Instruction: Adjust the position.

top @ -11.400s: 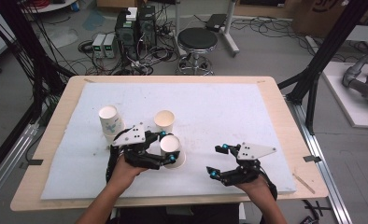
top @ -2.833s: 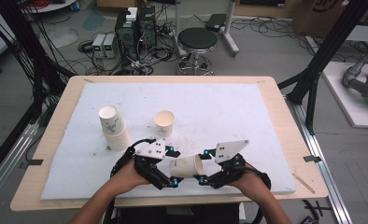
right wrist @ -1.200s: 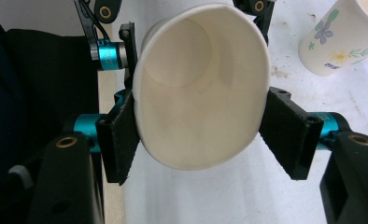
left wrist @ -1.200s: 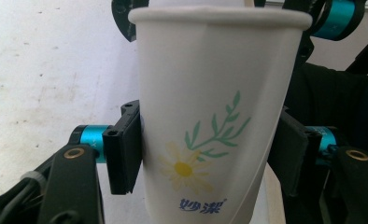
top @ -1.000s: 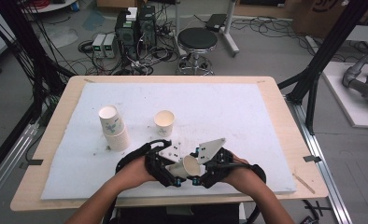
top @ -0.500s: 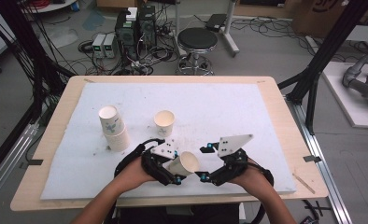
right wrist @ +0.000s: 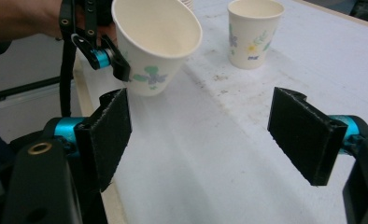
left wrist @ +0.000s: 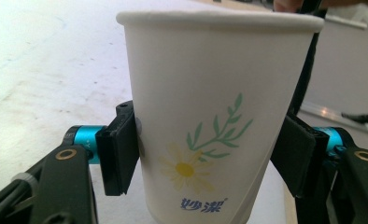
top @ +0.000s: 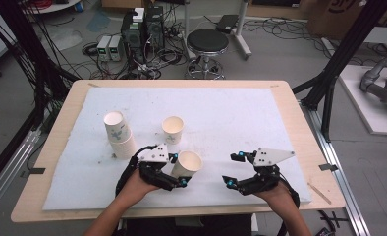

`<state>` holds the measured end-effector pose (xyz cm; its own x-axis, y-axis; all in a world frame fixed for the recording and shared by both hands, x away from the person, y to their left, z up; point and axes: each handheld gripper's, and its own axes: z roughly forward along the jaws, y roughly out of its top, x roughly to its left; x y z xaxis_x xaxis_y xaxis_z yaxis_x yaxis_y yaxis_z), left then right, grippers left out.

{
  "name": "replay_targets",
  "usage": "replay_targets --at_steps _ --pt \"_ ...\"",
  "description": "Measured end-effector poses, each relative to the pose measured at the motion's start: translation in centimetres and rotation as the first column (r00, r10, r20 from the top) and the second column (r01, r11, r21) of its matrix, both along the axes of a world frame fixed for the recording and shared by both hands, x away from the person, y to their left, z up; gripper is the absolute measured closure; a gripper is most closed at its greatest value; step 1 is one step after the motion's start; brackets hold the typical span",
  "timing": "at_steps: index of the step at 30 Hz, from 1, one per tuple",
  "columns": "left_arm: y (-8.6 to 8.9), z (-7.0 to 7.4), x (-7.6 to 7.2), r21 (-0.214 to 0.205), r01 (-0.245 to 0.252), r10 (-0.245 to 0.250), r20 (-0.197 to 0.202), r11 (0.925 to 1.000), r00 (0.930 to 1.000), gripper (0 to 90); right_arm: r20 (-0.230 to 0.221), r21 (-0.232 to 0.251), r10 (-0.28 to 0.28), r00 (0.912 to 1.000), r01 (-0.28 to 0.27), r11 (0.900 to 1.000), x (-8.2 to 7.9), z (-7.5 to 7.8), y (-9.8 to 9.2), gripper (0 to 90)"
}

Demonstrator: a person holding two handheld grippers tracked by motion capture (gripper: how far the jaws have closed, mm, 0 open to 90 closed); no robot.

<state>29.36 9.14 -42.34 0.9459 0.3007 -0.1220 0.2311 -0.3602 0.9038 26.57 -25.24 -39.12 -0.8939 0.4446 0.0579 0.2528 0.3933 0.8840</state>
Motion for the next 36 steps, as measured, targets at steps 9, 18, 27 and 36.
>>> replay_targets --at_steps 9,18,27,36 --pt "2.3 -0.2 -0.5 -0.128 -0.095 0.102 0.044 0.9871 0.9939 31.3 0.027 0.009 -0.116 0.9929 0.116 0.9933 -0.3 -1.1 -1.8 22.1" --pt "3.6 -0.2 -0.6 -0.215 -0.16 0.176 0.06 0.9635 0.9825 31.1 0.069 0.05 -0.251 0.9656 0.248 0.9676 -0.6 -1.3 -3.6 22.1" --pt "4.5 0.3 -1.3 -0.266 -0.194 0.225 0.092 0.9443 0.97 30.9 0.07 0.054 -0.29 0.9546 0.286 0.9567 -0.5 -1.5 -4.2 22.1" --pt "5.2 0.3 -1.3 -0.289 -0.217 0.253 0.091 0.9324 0.9633 30.8 0.068 0.065 -0.315 0.9466 0.311 0.9482 -0.4 -1.6 -4.4 22.1"
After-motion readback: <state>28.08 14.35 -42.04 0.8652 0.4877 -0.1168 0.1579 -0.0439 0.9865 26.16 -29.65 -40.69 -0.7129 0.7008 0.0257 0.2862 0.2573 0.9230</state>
